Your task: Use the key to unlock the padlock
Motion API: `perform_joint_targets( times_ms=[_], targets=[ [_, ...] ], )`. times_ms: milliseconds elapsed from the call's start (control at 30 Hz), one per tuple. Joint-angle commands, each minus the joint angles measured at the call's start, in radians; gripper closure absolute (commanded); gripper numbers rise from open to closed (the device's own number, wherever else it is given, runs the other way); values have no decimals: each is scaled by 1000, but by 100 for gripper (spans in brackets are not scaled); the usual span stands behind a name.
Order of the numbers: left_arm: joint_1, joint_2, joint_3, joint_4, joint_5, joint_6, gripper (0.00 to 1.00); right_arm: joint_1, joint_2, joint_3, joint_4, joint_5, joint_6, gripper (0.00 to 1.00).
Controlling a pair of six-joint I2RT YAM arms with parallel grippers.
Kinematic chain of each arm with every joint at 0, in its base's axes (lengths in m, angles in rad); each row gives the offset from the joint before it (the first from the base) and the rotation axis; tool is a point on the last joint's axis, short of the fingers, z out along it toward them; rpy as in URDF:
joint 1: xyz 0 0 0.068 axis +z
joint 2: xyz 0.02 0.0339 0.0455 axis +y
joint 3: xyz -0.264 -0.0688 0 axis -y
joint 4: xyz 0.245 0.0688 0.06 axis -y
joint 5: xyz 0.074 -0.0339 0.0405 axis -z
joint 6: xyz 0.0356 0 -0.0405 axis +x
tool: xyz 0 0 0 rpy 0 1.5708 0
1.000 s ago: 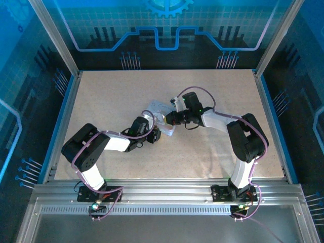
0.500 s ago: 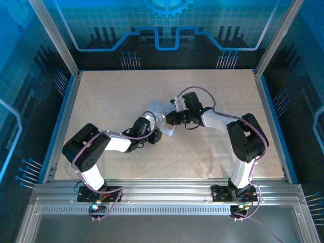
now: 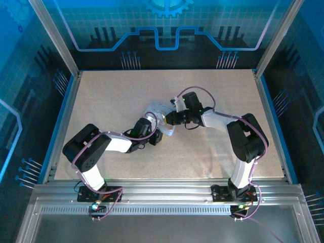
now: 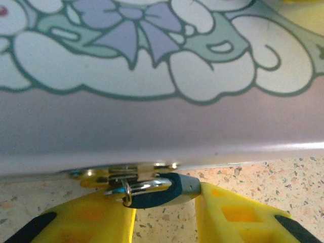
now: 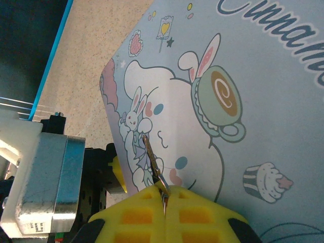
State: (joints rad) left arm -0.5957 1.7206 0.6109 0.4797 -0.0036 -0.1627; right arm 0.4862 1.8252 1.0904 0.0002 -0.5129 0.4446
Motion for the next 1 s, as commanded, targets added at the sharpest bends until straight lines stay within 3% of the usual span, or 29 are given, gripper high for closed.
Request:
perform_joint_targets(
  times_ms=[0,467,967],
  targets=[
    [-6,5,25,14,21,-34,68,11,20,-18,-114,36,2,100],
    [-5,-66,48,-40,108,-183,73,11,-18,-42,-57,29,6,100],
    [-7,-95,82,-154,201,-285,74,-15,-198,-64,-8,60,-98,100]
  ],
)
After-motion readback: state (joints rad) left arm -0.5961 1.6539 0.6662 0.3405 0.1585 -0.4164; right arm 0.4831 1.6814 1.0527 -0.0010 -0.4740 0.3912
